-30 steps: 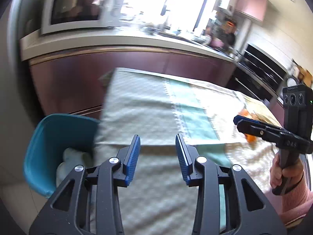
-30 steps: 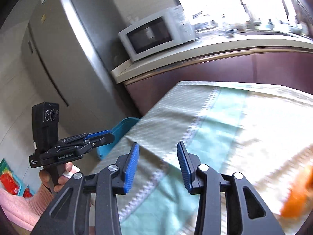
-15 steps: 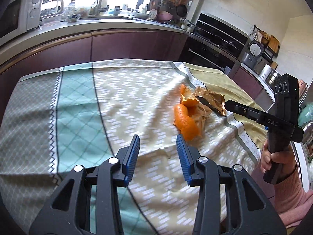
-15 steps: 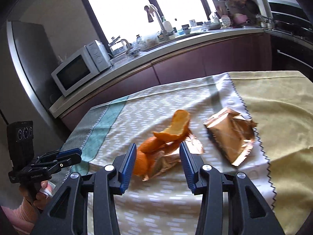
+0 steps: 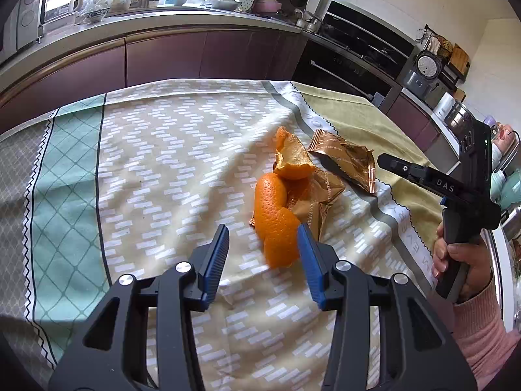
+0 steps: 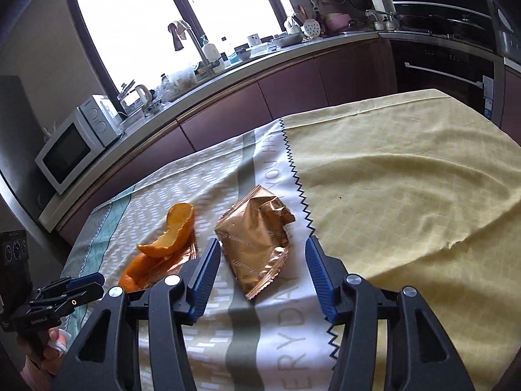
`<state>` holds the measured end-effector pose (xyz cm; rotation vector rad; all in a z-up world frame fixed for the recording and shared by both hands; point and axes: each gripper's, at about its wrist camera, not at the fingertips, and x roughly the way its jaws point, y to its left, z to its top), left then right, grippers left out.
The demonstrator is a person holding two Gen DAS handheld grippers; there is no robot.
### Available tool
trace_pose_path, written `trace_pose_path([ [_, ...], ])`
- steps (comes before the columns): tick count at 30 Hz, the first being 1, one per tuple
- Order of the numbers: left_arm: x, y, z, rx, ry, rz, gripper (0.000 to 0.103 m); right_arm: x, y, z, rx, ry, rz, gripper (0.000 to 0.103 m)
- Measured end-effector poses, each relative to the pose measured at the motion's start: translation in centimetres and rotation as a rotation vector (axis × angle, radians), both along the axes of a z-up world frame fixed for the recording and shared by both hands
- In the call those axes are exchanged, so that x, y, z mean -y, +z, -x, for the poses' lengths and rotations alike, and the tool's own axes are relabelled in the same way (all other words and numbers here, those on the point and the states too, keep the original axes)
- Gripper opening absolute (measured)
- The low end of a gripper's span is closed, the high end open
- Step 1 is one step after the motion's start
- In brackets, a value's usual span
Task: Collect trash
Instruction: 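Grasp the gold foil wrapper with the right gripper while the left gripper grasps an orange peel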
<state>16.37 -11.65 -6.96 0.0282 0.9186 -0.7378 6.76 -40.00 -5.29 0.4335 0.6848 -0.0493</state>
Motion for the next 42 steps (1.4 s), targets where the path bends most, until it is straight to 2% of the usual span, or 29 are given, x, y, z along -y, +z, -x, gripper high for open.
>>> trace_pose_path([
  [13, 3.1, -1.5, -1.7, -0.052, -0.012, -0.026, 0.044, 1.1, -1.9, -2.8, -0.056, 0.020, -0.071, 0.054],
  [15, 3.3, -1.8, -1.7, -0.063, -0.016, -0.022, 0.040, 1.2, -1.9, -2.9, -0.054, 0.019, -0.080, 0.041],
  [16, 3.3, -1.9, -1.7, -0.071, -0.020, -0.017, 0.037, 1.3, -1.9, -3.0, -0.056, 0.021, -0.087, 0.038],
  [18, 3.3, -1.9, -1.7, -0.073, -0.019, -0.017, 0.034, 1.4, -2.1, -3.1, -0.060, 0.024, -0.097, 0.021],
  [22, 3.1, -1.9, -1.5, -0.078, -0.016, -0.008, 0.029, 1.5, -2.0, -2.8, -0.044, 0.024, -0.112, 0.009],
  [27, 2.4, -1.4, -0.9, -0.068, -0.019, 0.005, 0.021, 1.3, -1.6, -2.0, -0.014, 0.024, -0.121, 0.009],
  [36, -0.9, 0.7, 0.7, -0.027, -0.016, 0.063, 0.019, 0.9, 0.6, 1.0, 0.088, 0.031, -0.156, 0.009],
  [42, -4.9, 2.1, 2.0, -0.011, 0.014, 0.117, 0.019, -1.6, 2.4, 2.4, 0.141, 0.098, -0.160, 0.009],
])
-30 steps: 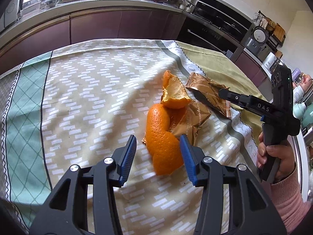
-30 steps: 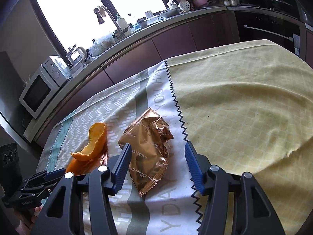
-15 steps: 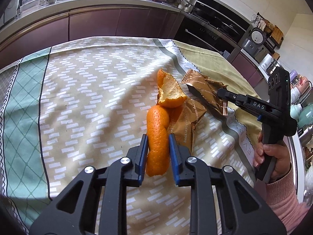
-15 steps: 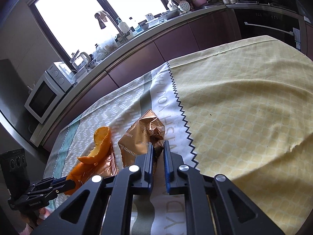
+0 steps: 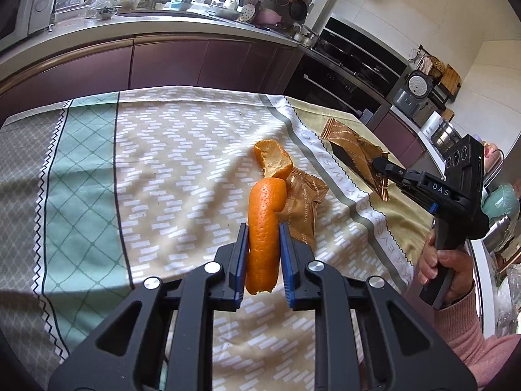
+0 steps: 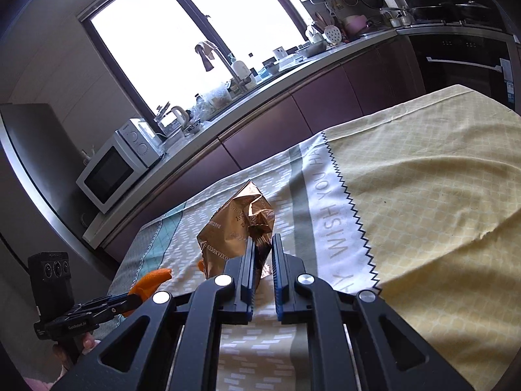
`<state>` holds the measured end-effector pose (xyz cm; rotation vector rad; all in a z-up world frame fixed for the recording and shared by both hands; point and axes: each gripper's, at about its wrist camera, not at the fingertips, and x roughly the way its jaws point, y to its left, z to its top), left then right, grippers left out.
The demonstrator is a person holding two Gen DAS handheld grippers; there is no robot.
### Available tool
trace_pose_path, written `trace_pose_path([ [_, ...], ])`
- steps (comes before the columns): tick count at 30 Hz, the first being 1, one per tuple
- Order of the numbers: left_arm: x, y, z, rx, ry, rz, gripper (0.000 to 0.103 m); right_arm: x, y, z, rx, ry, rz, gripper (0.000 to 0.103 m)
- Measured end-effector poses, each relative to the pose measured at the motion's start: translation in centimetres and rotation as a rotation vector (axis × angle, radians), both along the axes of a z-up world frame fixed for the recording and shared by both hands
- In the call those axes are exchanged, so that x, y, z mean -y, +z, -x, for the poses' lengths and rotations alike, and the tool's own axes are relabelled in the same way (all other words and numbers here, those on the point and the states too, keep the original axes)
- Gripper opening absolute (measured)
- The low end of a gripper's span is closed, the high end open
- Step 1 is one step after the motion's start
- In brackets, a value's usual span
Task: Collect trash
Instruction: 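Grasp the gold foil wrapper with the right gripper while the left gripper grasps an orange peel, then carry the orange peel and gold wrapper over the teal bin with both grippers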
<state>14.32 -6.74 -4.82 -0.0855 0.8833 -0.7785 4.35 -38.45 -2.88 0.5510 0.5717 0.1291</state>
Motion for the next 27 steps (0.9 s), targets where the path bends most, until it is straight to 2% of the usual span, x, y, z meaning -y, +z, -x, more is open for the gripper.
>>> trace_pose_path([
  [11, -6.3, 1.8, 2.0, 0.065, 0.099, 0.002, 0.019, -7.4, 1.5, -1.1, 0.038, 0.186, -0.018, 0.009],
  [27, -15.3, 2.7, 4.1, 0.096, 0.254, 0.003, 0.019, -17.4, 2.1, -3.6, 0.028, 0.371, -0.010, 0.009],
])
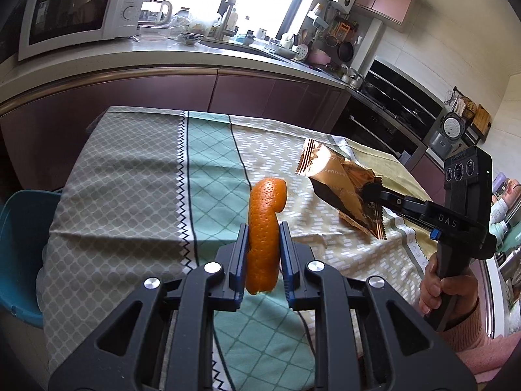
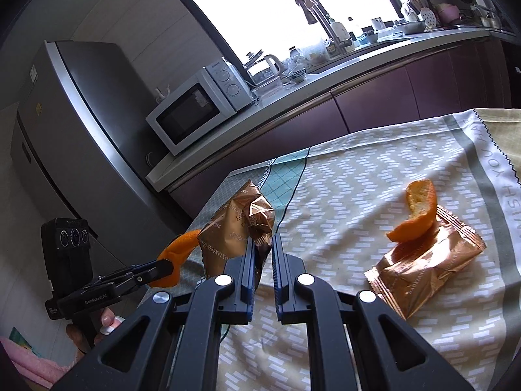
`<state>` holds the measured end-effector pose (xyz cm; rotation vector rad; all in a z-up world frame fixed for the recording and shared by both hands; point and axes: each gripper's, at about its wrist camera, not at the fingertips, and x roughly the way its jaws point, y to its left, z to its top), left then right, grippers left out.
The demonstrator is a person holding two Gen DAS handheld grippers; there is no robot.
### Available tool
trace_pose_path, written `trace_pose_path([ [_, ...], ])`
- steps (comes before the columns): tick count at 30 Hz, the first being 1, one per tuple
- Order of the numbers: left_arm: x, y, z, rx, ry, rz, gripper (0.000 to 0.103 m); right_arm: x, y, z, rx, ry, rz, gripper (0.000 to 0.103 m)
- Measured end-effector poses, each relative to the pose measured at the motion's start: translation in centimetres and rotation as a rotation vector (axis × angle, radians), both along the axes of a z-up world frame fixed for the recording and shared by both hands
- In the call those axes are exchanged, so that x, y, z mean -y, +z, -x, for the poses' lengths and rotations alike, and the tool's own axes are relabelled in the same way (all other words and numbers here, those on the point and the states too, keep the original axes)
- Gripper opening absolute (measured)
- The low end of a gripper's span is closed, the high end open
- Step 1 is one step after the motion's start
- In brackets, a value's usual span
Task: Collect trash
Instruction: 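Carry the orange peel and gold wrapper over the teal bin with both grippers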
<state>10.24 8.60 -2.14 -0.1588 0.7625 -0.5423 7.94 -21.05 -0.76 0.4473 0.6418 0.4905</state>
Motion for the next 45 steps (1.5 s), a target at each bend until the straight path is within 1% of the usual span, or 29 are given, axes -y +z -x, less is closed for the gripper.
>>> trace_pose_path([
  [12, -6.4, 0.1, 0.7, -0.004, 0.119, 0.004, 0.019, -5.6, 0.2, -1.8, -0.016, 0.120, 0.015, 0.009],
  [25, -10.5, 0.6, 2.1, 0.010, 0.206, 0.002, 0.019, -10.8, 0.7, -2.8, -0.014, 0.224, 0.027, 0.009],
  [38, -15.8, 1.2, 3.1, 0.032, 0.331, -0.001, 0.019, -15.4, 1.3, -3.8, -0.008, 0.310, 0.044, 0.009],
  [45, -17.7, 1.6, 3.5, 0.043, 0.381, -0.015, 0.019, -17.4, 1.3, -4.5, -0.014, 0.351, 0.048, 0.009],
])
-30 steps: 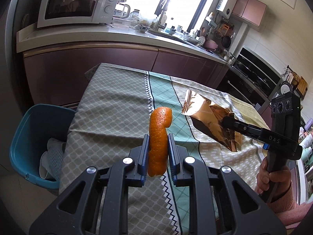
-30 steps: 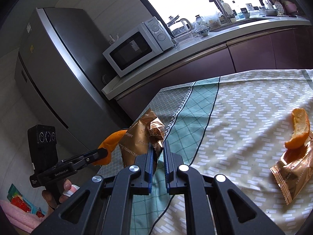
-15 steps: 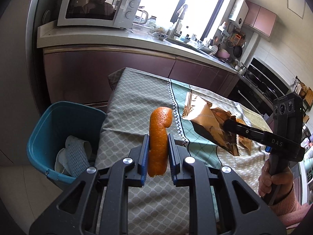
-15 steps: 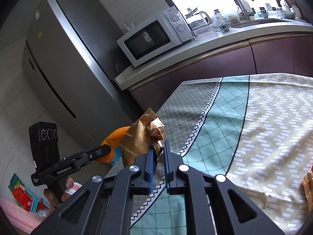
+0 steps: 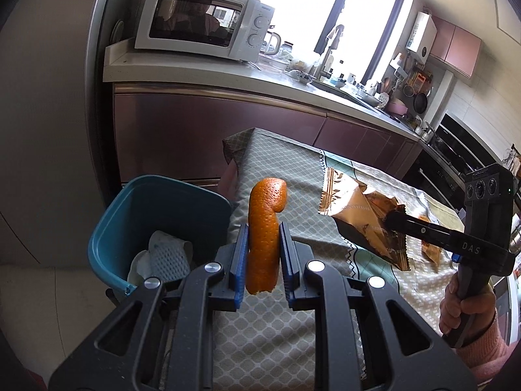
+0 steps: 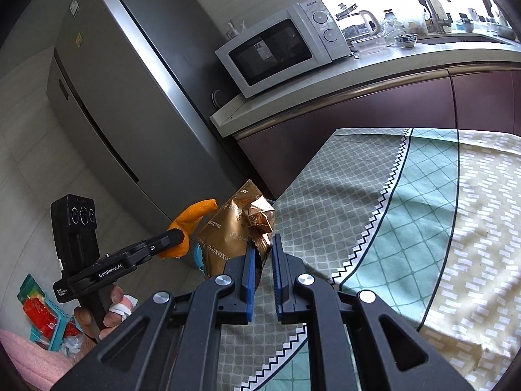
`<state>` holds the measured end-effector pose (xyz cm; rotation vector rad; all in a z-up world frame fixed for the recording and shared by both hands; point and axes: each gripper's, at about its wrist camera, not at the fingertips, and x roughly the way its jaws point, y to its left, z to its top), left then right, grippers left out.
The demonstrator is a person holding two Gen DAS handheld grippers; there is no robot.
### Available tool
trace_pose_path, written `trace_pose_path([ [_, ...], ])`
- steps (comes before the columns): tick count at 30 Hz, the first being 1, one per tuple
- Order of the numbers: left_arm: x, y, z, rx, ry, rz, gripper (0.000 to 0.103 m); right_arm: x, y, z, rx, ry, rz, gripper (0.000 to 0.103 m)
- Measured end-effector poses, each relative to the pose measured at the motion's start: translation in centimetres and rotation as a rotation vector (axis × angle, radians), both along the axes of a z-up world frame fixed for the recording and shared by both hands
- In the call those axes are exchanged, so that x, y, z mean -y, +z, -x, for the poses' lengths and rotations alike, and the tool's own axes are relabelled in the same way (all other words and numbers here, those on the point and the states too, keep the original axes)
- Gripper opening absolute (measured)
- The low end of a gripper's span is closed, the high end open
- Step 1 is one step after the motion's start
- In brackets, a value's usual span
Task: Collect trash
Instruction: 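Carry the orange peel and gold wrapper over the teal bin with both grippers, then lower the peel and gold wrapper into the bin and open both grippers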
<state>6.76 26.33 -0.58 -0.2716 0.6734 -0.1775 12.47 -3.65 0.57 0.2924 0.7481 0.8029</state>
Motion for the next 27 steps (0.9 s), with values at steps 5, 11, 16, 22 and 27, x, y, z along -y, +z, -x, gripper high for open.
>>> trace_pose_path([
  [5, -1.0, 0.1, 0.1, 0.004, 0.030, -0.007, 0.019, -1.2, -0.2, -0.7, -0.008, 0.022, 0.003, 0.009],
  [11, -1.8, -0.1, 0.0, -0.004, 0.050, -0.012, 0.019, -2.5, -0.3, -1.1, -0.009, 0.045, 0.014, 0.009],
  [16, -2.4, -0.5, -0.3, -0.010, 0.064, -0.017, 0.019, -3.5, -0.3, -1.5, -0.010, 0.063, 0.020, 0.009],
  [22, -2.8, -0.9, -0.5, -0.015, 0.078, -0.019, 0.019, -4.6, -0.3, -1.8, -0.009, 0.084, 0.028, 0.009],
  [27, -3.1, -1.0, -0.6, -0.019, 0.089, -0.023, 0.019, -5.5, -0.4, -2.1, -0.012, 0.097, 0.031, 0.009],
])
